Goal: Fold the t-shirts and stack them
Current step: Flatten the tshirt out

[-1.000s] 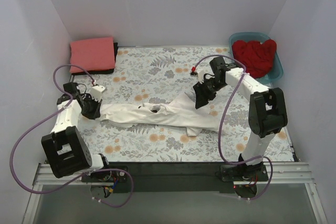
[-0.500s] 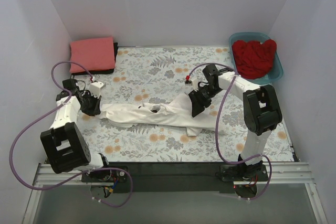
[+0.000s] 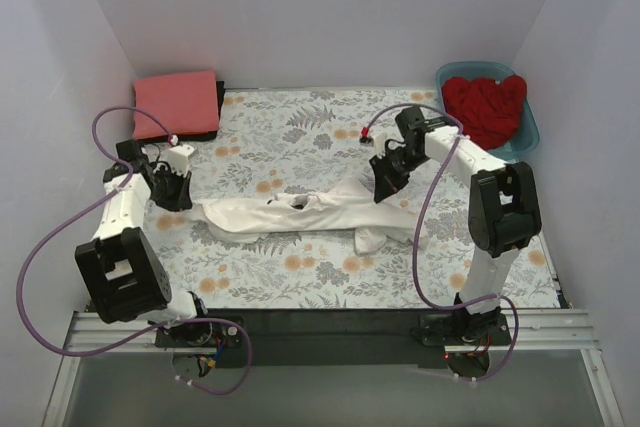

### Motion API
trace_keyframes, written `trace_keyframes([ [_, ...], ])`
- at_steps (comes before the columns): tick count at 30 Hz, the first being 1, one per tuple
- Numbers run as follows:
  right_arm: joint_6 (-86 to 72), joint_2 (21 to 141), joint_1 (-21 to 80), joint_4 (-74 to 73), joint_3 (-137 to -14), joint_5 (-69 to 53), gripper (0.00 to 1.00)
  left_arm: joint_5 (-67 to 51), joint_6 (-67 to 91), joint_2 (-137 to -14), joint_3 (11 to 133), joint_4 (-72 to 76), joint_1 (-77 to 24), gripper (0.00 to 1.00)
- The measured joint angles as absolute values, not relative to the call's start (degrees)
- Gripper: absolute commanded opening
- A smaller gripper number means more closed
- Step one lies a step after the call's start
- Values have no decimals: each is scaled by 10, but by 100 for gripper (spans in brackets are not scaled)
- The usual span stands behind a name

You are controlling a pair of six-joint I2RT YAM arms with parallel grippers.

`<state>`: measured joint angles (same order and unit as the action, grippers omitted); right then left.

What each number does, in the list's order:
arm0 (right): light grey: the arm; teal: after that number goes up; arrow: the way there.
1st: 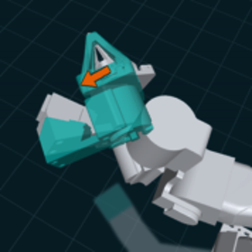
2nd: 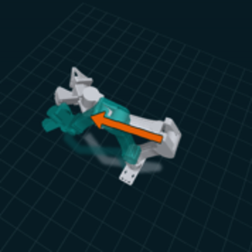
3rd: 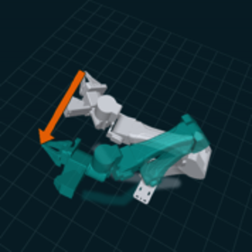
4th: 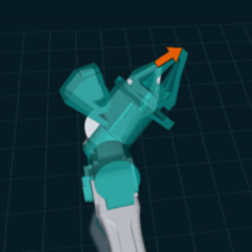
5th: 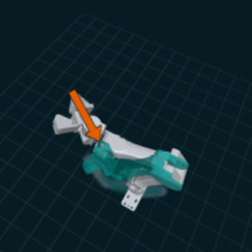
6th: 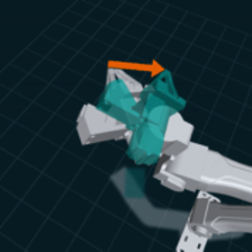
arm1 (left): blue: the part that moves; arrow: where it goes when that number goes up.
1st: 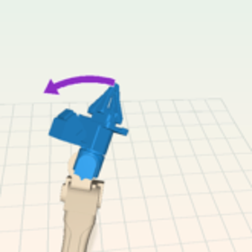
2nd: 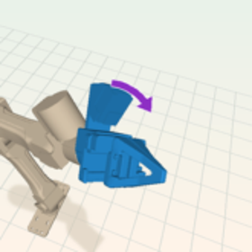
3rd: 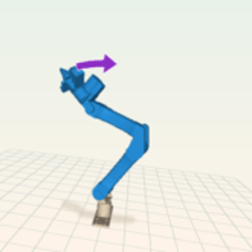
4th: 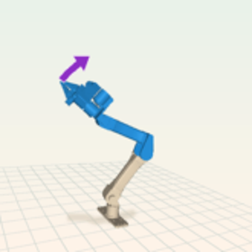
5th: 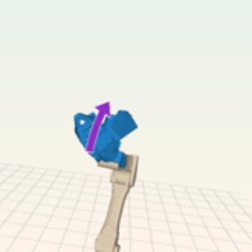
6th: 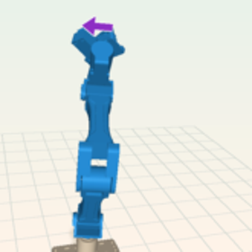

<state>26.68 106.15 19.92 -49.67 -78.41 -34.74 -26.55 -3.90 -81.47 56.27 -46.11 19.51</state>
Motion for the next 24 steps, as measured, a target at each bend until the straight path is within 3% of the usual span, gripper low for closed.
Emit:
trace_keyframes([
  [8, 298, 1020, 127, -507, -943, -345, 1, -297, 15, -868, 691, -477, 192, 0],
  [10, 325, 964, 138, -503, -894, -345, 1, -299, 18, -867, 696, -476, 196, 0],
  [14, 406, 812, 223, -522, -678, -326, 1, -300, 12, -852, 676, -476, 206, 0],
  [16, 439, 762, 289, -549, -573, -310, 22, -298, 3, -836, 644, -478, 209, 0],
  [17, 450, 750, 314, -561, -534, -305, 56, -298, 0, -831, 631, -481, 210, 0],
  [18, 455, 747, 324, -576, -515, -296, 67, -296, -4, -827, 618, -486, 211, 0],
  [22, 467, 755, 293, -607, -525, -279, 64, -290, -13, -827, 600, -495, 211, 0],
  [24, 460, 771, 267, -605, -568, -288, 52, -291, -13, -827, 600, -494, 211, 0],
])
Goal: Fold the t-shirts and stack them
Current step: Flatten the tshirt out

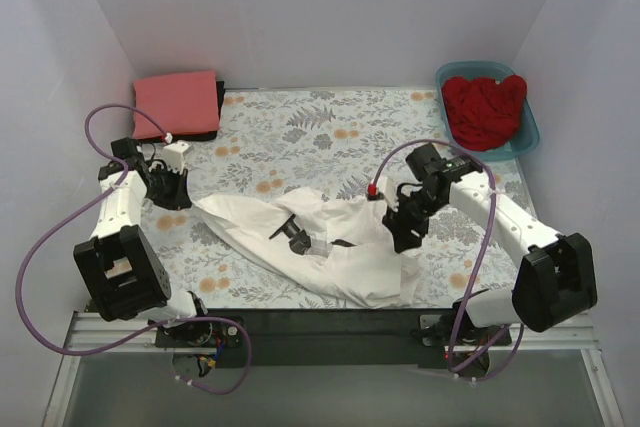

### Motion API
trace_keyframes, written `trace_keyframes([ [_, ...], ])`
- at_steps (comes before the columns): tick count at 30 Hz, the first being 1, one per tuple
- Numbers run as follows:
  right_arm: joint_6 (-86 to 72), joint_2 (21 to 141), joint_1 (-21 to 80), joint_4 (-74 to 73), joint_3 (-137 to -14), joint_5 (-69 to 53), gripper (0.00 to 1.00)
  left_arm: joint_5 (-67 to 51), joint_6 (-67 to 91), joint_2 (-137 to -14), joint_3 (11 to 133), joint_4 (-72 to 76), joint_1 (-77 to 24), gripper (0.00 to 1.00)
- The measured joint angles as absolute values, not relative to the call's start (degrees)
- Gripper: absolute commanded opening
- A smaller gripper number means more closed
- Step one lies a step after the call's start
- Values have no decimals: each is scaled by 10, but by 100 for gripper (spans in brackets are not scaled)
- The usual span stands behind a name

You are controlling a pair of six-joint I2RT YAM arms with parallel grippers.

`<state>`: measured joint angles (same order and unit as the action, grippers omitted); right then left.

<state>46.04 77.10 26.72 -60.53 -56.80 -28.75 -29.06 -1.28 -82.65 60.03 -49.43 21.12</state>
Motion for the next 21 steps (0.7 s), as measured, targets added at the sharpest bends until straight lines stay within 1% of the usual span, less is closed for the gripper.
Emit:
trace_keyframes([
  [1, 453, 781, 255, -601, -594, -296, 50, -291, -13, -827, 601, -495, 211, 0],
  [2, 444, 791, 245, -594, -616, -302, 44, -291, -13, -827, 601, -495, 211, 0],
  [4, 424, 807, 234, -582, -642, -312, 40, -291, -13, -827, 601, -495, 212, 0],
  [6, 404, 819, 233, -574, -651, -322, 41, -292, -13, -827, 601, -495, 212, 0],
  [9, 382, 830, 233, -572, -644, -327, 48, -292, -13, -827, 601, -496, 212, 0],
  [12, 369, 829, 232, -572, -618, -320, 50, -292, -13, -827, 601, -498, 212, 0],
  [15, 359, 828, 223, -583, -597, -310, 49, -292, -13, -827, 601, -498, 212, 0],
  [18, 357, 824, 203, -603, -596, -303, 41, -292, -15, -827, 601, -498, 212, 0],
  [21, 375, 827, 170, -649, -612, -305, 42, -292, -17, -827, 601, -498, 212, 0],
])
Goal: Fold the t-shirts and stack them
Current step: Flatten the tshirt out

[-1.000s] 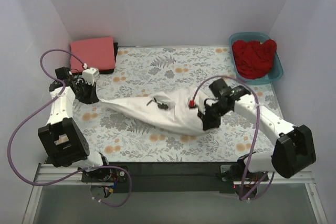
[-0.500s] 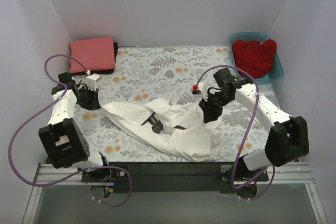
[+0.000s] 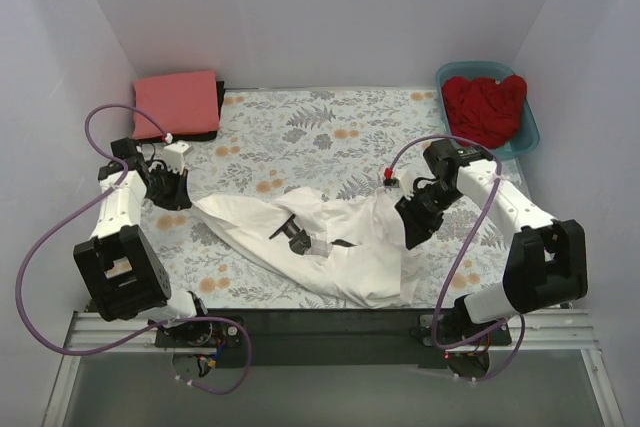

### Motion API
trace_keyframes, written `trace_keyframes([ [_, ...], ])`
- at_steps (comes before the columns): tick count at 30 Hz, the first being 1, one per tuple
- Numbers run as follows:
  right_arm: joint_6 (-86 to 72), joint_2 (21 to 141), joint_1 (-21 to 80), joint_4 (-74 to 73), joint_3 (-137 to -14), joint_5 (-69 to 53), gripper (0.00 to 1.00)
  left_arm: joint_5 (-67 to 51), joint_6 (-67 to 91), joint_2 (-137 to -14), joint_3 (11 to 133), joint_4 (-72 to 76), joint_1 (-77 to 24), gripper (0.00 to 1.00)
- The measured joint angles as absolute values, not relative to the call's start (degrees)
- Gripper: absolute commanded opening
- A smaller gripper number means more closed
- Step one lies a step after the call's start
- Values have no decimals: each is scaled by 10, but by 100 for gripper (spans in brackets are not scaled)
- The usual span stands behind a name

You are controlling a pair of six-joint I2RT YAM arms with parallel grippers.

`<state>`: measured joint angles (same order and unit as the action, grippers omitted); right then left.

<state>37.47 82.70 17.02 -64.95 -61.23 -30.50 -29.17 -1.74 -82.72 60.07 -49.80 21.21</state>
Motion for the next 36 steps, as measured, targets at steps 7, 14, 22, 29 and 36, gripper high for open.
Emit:
trace_keyframes([
  [7, 397, 892, 171, -720, -621, -314, 48, -292, -17, -830, 601, -497, 212, 0],
  [14, 405, 943, 182, -735, -628, -318, 52, -292, -17, -831, 601, -494, 212, 0],
  [22, 407, 989, 196, -736, -663, -331, 56, -291, -17, -832, 600, -493, 212, 0],
  [29, 407, 1026, 199, -736, -667, -332, 56, -291, -17, -832, 600, -492, 212, 0],
  [36, 407, 1029, 199, -737, -677, -335, 54, -291, -17, -832, 596, -489, 212, 0],
])
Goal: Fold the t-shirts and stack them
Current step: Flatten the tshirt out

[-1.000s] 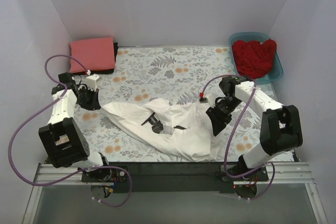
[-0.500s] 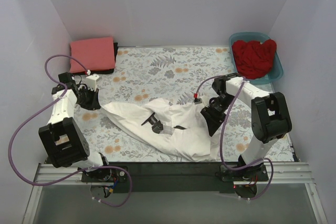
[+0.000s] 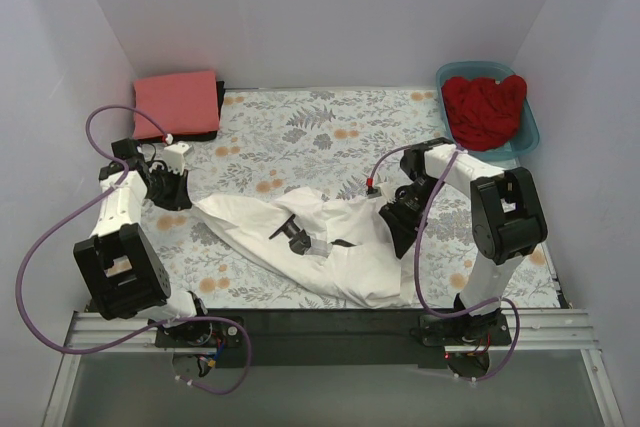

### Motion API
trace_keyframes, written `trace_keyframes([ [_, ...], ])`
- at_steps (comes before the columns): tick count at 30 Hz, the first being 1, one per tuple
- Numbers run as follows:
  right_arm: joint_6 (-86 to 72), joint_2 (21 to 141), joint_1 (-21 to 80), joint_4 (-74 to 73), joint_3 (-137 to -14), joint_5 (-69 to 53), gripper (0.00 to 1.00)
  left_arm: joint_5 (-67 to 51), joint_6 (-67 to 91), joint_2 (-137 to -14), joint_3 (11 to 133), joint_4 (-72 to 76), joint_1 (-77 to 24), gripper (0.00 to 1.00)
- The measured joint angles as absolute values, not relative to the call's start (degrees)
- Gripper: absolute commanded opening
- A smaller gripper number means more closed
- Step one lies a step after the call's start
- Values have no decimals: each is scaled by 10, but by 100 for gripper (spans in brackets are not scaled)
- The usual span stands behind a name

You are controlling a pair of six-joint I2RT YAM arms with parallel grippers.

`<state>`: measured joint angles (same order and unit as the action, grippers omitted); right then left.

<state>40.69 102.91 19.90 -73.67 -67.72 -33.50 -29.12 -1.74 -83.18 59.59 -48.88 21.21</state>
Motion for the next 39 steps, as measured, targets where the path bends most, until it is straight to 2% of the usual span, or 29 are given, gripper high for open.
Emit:
trace_keyframes([
  [14, 407, 1029, 200, -736, -700, -353, 47, -291, -17, -841, 596, -489, 212, 0],
  [18, 407, 1029, 200, -736, -701, -357, 48, -292, -15, -842, 596, -489, 212, 0],
  [22, 407, 1029, 200, -737, -708, -360, 55, -292, -13, -842, 596, -489, 212, 0],
  [34, 387, 1065, 200, -731, -712, -345, 61, -293, -13, -848, 596, -489, 212, 0],
  [39, 381, 1065, 200, -729, -712, -345, 53, -293, -13, -848, 596, -489, 212, 0],
])
